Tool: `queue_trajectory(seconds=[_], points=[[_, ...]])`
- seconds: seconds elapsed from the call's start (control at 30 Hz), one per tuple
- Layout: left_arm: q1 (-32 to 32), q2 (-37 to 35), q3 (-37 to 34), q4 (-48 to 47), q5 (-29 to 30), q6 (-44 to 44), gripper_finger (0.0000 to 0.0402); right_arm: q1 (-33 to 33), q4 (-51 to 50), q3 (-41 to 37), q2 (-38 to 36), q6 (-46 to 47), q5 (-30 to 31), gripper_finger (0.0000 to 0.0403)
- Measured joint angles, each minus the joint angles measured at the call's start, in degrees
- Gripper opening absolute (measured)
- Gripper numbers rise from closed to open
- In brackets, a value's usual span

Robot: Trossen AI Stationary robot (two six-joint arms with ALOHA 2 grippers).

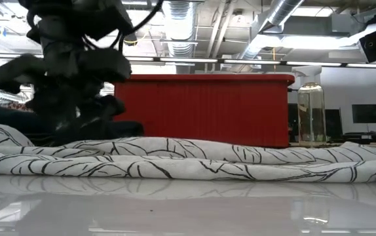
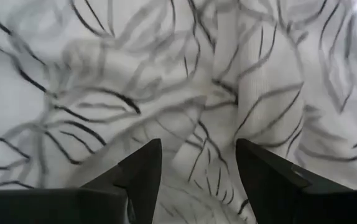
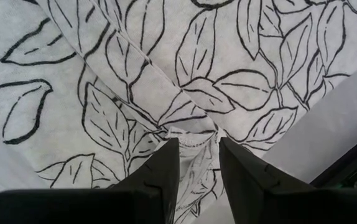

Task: Fold Laundry from Bin
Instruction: Fold the white patterned shirt

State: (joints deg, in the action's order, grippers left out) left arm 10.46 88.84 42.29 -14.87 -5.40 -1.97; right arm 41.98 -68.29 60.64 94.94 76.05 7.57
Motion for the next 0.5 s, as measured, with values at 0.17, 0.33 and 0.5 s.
queue_trajectory(seconds=[0.17,0.33,0.5], points=[[0.0,2.6,1.5,-1.4,-0.9,-1.2,0.0194,0.0,-0.1,0.0,0.0,0.0,-0.1,0.0139],[0.0,3.1,3.8,-4.3,-0.8,-1.0,0.0182,0.0,-0.2,0.0,0.0,0.0,-0.1,0.0139],[0.0,3.1,4.5,-5.3,-0.9,-0.8,0.0145,0.0,-0.2,0.0,0.0,0.0,-0.1,0.0139]])
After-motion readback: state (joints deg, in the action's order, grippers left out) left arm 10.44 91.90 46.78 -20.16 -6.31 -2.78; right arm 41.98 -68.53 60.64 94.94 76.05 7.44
